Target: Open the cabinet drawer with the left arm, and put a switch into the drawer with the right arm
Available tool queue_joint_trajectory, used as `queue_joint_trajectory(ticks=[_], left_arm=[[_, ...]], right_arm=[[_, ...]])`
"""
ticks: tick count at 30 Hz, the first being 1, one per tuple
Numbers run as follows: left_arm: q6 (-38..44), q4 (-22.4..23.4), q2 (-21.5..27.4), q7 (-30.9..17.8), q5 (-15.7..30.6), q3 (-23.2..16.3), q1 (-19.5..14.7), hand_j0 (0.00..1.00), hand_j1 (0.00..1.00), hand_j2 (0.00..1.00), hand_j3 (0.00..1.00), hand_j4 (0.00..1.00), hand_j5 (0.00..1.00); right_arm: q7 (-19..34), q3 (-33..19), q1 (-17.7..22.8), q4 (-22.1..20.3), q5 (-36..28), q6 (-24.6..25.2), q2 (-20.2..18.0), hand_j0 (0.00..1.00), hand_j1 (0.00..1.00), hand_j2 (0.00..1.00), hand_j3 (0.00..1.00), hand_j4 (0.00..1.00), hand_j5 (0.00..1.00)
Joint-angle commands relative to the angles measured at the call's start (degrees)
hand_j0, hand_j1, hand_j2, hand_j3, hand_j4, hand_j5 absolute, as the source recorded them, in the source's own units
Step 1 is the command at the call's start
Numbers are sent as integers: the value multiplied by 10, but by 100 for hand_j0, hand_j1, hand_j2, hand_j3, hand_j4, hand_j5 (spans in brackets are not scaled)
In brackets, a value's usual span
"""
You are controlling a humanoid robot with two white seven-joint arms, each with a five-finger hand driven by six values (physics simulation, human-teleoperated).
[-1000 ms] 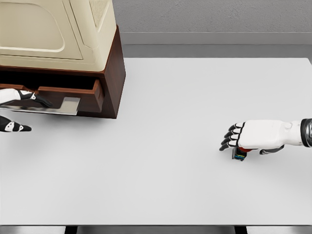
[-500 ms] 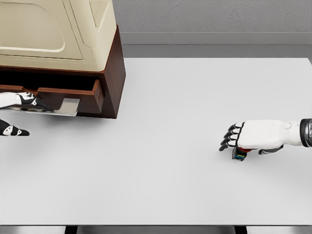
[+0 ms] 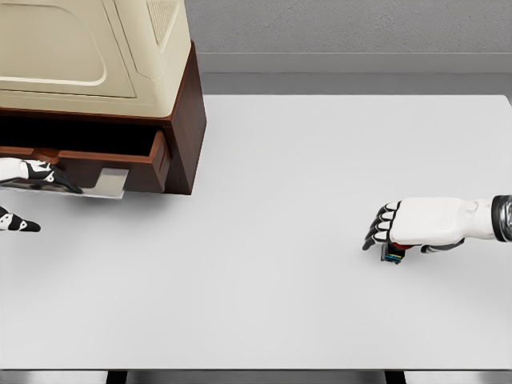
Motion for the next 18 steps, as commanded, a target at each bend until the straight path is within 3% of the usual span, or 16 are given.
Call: queue_joint_trajectory(ticks=[1,18], left_arm=[[-46,-22,-11,-16,113,-21,0,78,78,78,78,78,78],[-74,-23,-12,-16,164,-21,-1,80,80,80,80,80,80]], right_arm=[[0,0,0,0,0,1,0,84,84,84,84,84,84],[0,-1,0,0,0,1,3,82,82,82,82,82,82]])
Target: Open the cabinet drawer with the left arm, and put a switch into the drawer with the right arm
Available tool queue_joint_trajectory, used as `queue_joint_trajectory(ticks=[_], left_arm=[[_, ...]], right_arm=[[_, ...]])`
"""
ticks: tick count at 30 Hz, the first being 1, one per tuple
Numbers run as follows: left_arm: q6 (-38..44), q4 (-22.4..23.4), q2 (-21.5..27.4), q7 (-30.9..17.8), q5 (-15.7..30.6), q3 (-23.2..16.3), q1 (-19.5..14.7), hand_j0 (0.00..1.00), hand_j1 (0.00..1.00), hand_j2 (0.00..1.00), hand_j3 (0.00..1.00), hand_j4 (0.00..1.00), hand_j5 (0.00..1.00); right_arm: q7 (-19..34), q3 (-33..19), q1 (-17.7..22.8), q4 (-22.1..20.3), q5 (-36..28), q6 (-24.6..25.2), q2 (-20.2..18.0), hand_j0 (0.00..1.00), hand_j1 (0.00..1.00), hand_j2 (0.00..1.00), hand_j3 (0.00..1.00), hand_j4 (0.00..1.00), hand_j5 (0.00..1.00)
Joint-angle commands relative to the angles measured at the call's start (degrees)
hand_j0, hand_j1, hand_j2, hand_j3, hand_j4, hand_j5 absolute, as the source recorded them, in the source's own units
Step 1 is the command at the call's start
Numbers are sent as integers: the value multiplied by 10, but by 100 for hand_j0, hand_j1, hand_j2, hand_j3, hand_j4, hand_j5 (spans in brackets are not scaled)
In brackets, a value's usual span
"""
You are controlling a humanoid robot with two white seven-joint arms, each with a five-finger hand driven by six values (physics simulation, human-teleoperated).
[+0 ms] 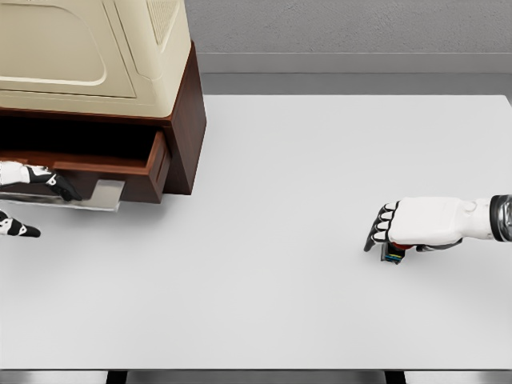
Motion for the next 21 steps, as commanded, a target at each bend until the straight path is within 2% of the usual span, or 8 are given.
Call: queue_joint_trajectory(ticks=[1,3,9,13,16,19,21], left_arm=[[-45,-27,-12,7,158,-18,0,81,81,81,81,81,81],[-45,-26,-11,7,160,-18,-1,81,81,81,81,81,81],[-60,-27,-3,7,174,-18,-2,82,82,82,82,82,82],[-91,-27,16,7,188,-15,-21,84,84,84,84,84,84],[-95,-26,41,7,187,-10,-33,87,87,87,87,87,87],[-95,-26,50,7,189,-10,-40,88,88,88,88,88,88],[-95,-27,48,7,207,-12,-40,88,88,88,88,88,88]], right_arm=[[0,0,0,0,-2,1,-1,81,81,81,81,81,81],[0,1,0,0,-2,1,-1,78,78,78,78,78,78],[0,1,0,0,-2,1,-1,78,78,78,78,78,78],[0,0,0,0,-2,1,-1,70,70,70,70,70,70],[0,0,0,0,-2,1,-1,70,70,70,70,70,70],[0,1,0,0,-2,1,-1,65,65,65,65,65,65],[0,1,0,0,-2,1,-1,65,65,65,65,65,65]])
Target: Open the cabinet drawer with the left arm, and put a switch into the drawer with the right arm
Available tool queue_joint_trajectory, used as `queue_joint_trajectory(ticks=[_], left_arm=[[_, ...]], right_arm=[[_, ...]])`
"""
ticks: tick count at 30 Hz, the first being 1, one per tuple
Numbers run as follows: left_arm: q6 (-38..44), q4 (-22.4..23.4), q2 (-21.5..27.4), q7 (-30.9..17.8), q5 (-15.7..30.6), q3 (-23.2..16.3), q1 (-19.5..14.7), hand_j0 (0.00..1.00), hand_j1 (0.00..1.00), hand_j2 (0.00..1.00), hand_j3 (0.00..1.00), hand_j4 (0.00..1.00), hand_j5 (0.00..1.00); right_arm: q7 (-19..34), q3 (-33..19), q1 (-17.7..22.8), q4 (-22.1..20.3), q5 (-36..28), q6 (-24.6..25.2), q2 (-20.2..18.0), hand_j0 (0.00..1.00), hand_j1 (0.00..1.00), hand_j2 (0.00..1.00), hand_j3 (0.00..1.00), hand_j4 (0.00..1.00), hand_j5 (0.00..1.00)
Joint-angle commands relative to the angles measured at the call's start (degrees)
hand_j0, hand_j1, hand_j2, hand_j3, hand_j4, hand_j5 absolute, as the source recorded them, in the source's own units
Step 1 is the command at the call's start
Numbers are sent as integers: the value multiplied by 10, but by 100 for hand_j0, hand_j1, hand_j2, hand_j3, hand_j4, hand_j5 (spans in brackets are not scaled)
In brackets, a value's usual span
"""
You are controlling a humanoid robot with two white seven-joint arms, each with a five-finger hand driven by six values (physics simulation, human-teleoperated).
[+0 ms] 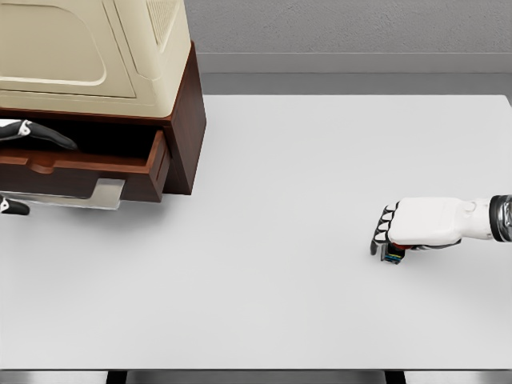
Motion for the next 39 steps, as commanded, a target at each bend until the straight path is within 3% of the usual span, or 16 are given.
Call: queue_joint_trajectory(ticks=[1,2,11,12,22,27,32,39], left_arm=[[0,-1,3,0,40,-6,0,88,88,88,88,88,88],[0,-1,1,0,57,-8,0,88,88,88,88,88,88],[0,0,0,0,56,-5,0,88,88,88,88,88,88],[0,1,2,0,55,-4,0,88,88,88,88,88,88],[0,128,5,0,50,-27,0,90,90,90,90,90,90],[0,127,10,0,55,-30,0,90,90,90,90,90,90],[0,121,9,0,55,-30,0,90,90,90,90,90,90],[0,125,10,0,53,-28,0,90,90,90,90,90,90]], right_arm=[[0,0,0,0,-3,1,-1,64,64,64,64,64,64],[0,0,0,0,-2,1,-1,63,63,63,63,63,63],[0,-1,4,0,-3,1,0,55,55,55,55,55,55],[0,-2,4,0,-3,1,0,49,49,49,49,49,49],[0,-7,3,0,-6,1,5,40,40,40,40,40,40],[0,-59,-1,18,-27,1,5,40,40,40,40,40,40],[0,-86,-2,20,-26,1,32,40,40,40,40,40,40],[0,-113,-20,21,-26,1,100,40,40,40,40,40,40]])
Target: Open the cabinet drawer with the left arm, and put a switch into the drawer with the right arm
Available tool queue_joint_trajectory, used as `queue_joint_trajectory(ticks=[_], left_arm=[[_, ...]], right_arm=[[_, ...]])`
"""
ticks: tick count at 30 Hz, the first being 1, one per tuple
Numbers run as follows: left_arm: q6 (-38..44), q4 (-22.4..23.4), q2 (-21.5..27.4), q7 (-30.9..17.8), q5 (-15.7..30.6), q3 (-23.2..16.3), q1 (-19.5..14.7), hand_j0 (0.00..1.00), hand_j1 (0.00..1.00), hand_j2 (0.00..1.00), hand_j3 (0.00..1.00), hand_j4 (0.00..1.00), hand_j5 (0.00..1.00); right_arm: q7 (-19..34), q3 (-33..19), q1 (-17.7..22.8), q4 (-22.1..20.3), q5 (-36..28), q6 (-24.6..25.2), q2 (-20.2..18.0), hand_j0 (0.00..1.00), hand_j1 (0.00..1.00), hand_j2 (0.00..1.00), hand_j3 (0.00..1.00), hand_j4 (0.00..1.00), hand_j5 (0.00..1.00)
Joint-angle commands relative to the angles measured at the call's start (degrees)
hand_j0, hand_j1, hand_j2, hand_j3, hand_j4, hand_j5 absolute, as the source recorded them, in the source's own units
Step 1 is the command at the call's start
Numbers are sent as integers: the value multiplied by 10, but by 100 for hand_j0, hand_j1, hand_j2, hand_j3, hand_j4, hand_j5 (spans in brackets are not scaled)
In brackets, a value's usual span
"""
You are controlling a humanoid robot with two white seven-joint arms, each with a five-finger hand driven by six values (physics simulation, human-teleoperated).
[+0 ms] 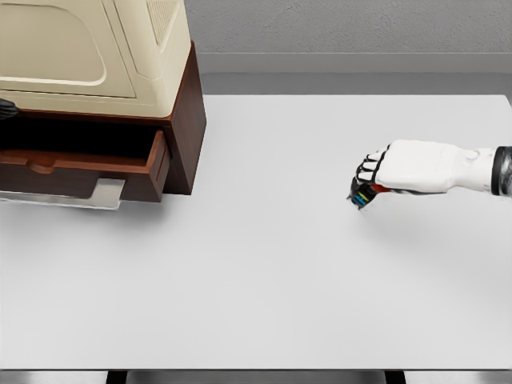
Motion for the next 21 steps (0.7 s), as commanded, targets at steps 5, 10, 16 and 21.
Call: queue_joint_trajectory(ticks=[5,10,16,21], left_arm=[[1,41,1,0,4,-1,0,90,90,90,90,90,90],[1,44,2,0,5,-1,0,90,90,90,90,90,90],[1,58,9,0,7,-1,0,91,91,91,91,91,91],[1,58,10,0,7,-2,0,91,91,91,91,91,91]], right_arm=[[0,-3,-26,0,-4,2,67,41,41,41,41,41,41],[0,1,-54,0,-4,2,110,41,41,41,41,41,41],[0,3,-77,2,-4,2,153,41,41,41,41,41,41],[0,22,-119,33,-4,2,211,41,41,41,41,41,41]])
